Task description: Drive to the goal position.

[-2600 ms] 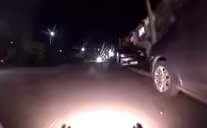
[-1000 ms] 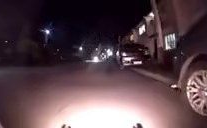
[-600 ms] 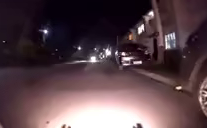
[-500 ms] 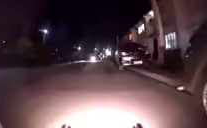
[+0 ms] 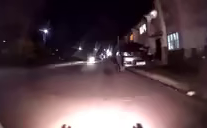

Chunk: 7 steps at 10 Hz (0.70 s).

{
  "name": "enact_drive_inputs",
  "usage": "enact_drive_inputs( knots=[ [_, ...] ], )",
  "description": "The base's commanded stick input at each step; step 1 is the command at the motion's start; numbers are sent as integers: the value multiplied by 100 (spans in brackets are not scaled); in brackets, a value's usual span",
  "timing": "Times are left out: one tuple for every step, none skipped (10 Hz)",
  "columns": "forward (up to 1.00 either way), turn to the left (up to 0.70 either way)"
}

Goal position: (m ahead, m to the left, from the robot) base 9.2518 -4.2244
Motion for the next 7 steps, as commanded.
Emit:
enact_drive_inputs(
  knots=[
    [60, 0],
    [60, 0],
    [60, 0],
    [60, 0],
    [60, 0],
    [60, 0],
    [60, 0]
  ],
)
